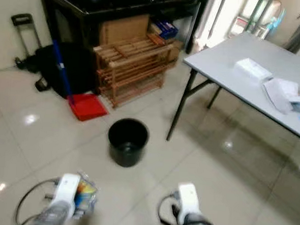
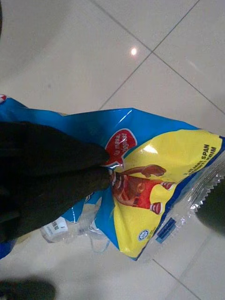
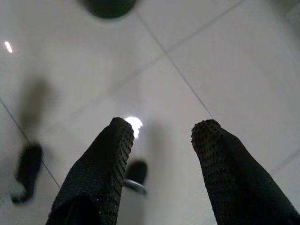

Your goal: Picking trash to rubbish bin

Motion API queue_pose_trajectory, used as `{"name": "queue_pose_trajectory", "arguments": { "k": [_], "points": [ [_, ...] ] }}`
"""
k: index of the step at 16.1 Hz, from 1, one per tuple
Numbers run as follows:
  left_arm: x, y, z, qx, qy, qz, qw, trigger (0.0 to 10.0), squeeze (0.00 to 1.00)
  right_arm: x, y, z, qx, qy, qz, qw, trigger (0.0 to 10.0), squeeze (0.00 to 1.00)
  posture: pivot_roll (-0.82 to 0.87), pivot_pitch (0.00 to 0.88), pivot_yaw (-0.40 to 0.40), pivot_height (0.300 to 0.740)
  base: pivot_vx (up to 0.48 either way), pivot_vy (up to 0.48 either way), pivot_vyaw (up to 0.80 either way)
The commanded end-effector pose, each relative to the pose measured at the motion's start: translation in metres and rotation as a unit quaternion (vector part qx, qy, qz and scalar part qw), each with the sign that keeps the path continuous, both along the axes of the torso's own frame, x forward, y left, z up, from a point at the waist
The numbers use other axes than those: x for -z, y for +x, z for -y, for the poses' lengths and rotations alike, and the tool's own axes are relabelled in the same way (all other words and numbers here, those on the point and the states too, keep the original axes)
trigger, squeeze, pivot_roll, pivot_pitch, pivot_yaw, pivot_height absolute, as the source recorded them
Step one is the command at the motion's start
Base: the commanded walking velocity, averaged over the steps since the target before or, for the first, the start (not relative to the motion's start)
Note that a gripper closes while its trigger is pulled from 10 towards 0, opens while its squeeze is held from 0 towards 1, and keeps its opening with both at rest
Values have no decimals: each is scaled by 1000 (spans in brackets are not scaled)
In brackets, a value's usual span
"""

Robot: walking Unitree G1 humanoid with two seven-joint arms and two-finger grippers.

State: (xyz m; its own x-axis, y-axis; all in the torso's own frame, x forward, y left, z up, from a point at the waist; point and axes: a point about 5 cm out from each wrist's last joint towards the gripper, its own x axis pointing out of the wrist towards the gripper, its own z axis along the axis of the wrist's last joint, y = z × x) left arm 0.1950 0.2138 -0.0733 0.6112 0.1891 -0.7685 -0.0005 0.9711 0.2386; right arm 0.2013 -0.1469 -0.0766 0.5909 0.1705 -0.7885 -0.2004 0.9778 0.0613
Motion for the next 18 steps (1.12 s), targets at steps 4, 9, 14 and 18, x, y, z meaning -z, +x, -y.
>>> {"name": "queue_pose_trajectory", "arguments": {
  "k": [4, 9, 14, 18],
  "points": [
    [-2, 6, 7, 8, -3, 7, 1000, 10000, 0, 4, -7, 12, 13, -10, -14, 1000, 10000, 0, 26, 2, -85, 740, 266, 0, 0],
    [-2, 5, 7, 10, -2, 8, 1000, 10000, 0, 3, -7, 13, 14, -9, -13, 1000, 10000, 0, 26, 0, -85, 740, 280, 0, 0],
    [-2, 7, 7, 8, -3, 10, 1000, 10000, 0, 3, -7, 12, -1, -15, -11, 1000, 10000, 0, 23, 13, -87, 740, 285, 0, 0],
    [-2, 7, 7, 8, -4, 9, 1000, 10000, 0, 4, -9, 12, 5, -13, -14, 1000, 10000, 0, 22, 24, -88, 740, 72, 0, 417]
  ]
}}
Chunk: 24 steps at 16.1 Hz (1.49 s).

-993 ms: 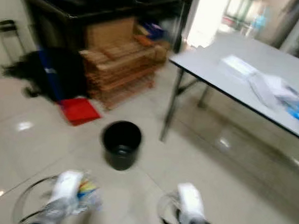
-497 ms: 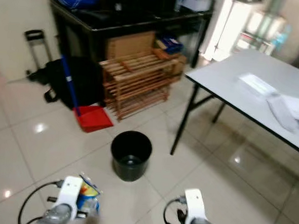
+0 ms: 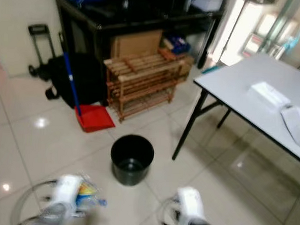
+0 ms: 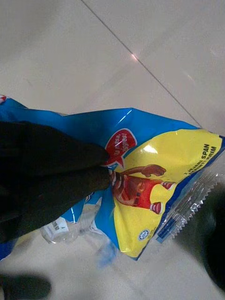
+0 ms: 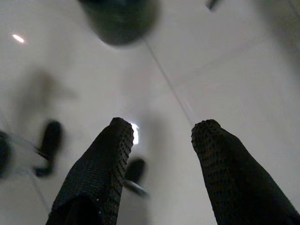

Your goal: Picking trash to rubbish bin

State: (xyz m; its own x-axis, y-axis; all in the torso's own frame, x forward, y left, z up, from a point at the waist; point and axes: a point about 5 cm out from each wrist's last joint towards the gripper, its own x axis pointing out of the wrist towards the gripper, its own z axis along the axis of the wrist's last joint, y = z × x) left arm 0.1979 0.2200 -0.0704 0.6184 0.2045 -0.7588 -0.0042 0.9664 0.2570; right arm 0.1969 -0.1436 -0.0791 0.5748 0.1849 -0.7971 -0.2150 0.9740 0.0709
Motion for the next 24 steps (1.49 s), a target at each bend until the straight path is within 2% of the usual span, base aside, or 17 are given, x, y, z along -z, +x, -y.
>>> {"name": "queue_pose_trajectory", "arguments": {
  "k": [1, 8, 10, 13, 16, 24],
  "points": [
    [0, 4, 14, 9, -14, 4, 1000, 10000, 0, 2, -5, 16, 20, -14, -5, 1000, 10000, 0, 23, 31, -89, 740, 0, 0, 0],
    [0, 6, 14, 8, -14, 6, 1000, 10000, 0, 0, -1, 14, 33, 1, 6, 999, 10000, 0, 22, 39, -86, 740, 0, 0, 0],
    [0, 6, 14, 8, -15, 6, 1000, 10000, 0, -1, 1, 15, 13, -15, 8, 1000, 10000, 0, 22, 40, -88, 740, 0, 0, 0],
    [0, 6, 15, 9, -14, 6, 1000, 10000, 0, -1, 0, 14, 20, -6, 5, 1000, 10000, 0, 24, 40, -89, 740, 0, 0, 800],
    [0, 6, 15, 9, -13, 5, 1000, 10000, 0, -1, 0, 15, 29, -3, 6, 1000, 10000, 0, 22, 39, -88, 740, 0, 0, 0],
    [1, 4, 13, 9, -5, 0, 1000, 10000, 0, 0, -1, 15, 31, -1, 3, 1000, 10000, 0, 24, 41, -89, 740, 271, 0, 0]
  ]
}}
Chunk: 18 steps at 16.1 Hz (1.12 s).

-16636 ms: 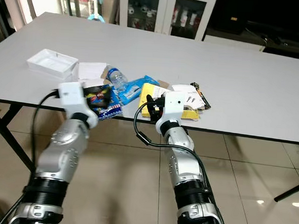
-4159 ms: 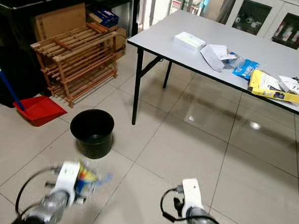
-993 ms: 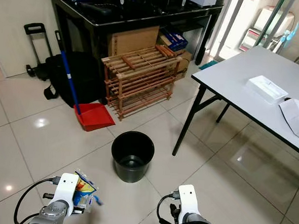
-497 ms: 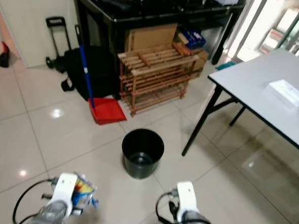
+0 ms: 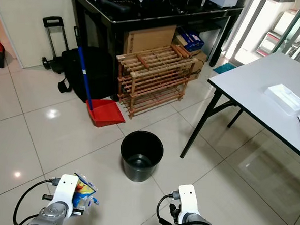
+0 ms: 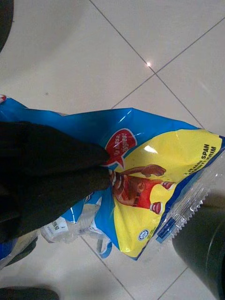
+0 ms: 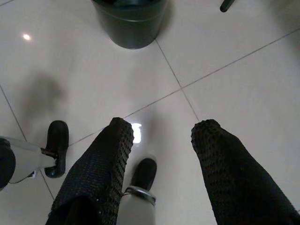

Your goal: Picking trash to rubbish bin

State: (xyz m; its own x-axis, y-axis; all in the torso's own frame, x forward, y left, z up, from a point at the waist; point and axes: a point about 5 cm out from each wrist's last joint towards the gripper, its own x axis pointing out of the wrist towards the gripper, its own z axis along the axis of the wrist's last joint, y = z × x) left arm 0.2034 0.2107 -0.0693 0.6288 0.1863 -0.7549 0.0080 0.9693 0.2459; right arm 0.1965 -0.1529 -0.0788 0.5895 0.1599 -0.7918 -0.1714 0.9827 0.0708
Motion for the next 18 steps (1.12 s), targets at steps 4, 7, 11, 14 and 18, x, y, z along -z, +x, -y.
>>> {"name": "queue_pose_trajectory", "arguments": {
  "k": [4, 7, 11, 14, 18],
  "points": [
    [2, -1, 3, 2, 4, -6, 1000, 10000, 0, 0, 0, 6, 9, -2, -1, 1000, 10000, 0, 23, 40, -91, 740, 327, 0, 0],
    [2, -2, 3, 2, 4, -6, 1000, 10000, 0, 0, 0, 6, 8, -2, -1, 1000, 10000, 0, 24, 41, -91, 740, 328, 0, 0],
    [2, -1, 3, 3, 5, -6, 1000, 10000, 0, 0, -1, 6, 9, -1, -1, 1000, 10000, 0, 23, 41, -89, 740, 344, 0, 0],
    [2, -1, 3, 3, 6, -7, 1000, 10000, 0, 0, -1, 5, 9, 0, -1, 1000, 10000, 0, 23, 43, -90, 740, 349, 0, 0],
    [2, -2, 3, 3, 6, -7, 1000, 10000, 0, 0, -1, 5, 9, 0, 0, 1000, 10000, 0, 22, 43, -89, 740, 343, 0, 0]
  ]
}}
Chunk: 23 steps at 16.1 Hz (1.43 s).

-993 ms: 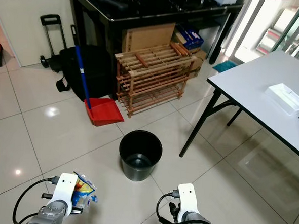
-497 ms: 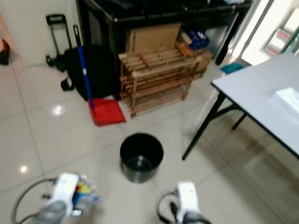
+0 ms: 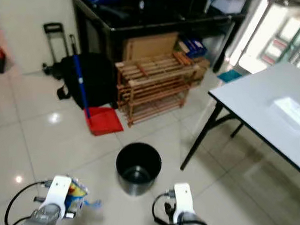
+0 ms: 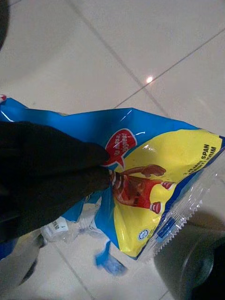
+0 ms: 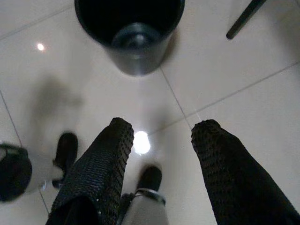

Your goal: Picking trash to rubbish bin

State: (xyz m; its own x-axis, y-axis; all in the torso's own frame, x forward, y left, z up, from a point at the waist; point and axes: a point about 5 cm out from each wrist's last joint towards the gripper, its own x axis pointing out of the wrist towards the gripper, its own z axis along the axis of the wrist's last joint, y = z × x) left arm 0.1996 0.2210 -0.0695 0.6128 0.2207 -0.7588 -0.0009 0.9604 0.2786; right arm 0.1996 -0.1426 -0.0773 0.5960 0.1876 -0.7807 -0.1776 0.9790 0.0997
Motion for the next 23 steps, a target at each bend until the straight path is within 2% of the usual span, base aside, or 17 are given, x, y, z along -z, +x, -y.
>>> {"name": "queue_pose_trajectory", "arguments": {
  "k": [1, 3, 5, 7, 23],
  "points": [
    [2, 2, 14, 10, -11, 2, 1000, 10000, 0, 2, -4, 16, 11, -15, -4, 1000, 10000, 0, 22, 41, -89, 740, 345, 0, 0],
    [1, 3, 14, 10, -12, 3, 1000, 10000, 0, 1, -3, 16, -1, -26, -1, 1000, 10000, 0, 23, 42, -90, 740, 347, 0, 0],
    [1, 3, 14, 10, -12, 2, 1000, 10000, 0, 1, -3, 16, 1, -22, -1, 1000, 10000, 0, 24, 42, -91, 740, 349, 0, 800],
    [1, 3, 14, 10, -12, 2, 1000, 10000, 0, 1, -3, 16, 19, -15, -1, 1000, 10000, 0, 24, 43, -91, 740, 343, 0, 0],
    [1, 3, 14, 12, -12, 2, 1000, 10000, 0, 1, -3, 16, 20, -13, -4, 1000, 10000, 0, 24, 42, -90, 740, 347, 0, 0]
  ]
}}
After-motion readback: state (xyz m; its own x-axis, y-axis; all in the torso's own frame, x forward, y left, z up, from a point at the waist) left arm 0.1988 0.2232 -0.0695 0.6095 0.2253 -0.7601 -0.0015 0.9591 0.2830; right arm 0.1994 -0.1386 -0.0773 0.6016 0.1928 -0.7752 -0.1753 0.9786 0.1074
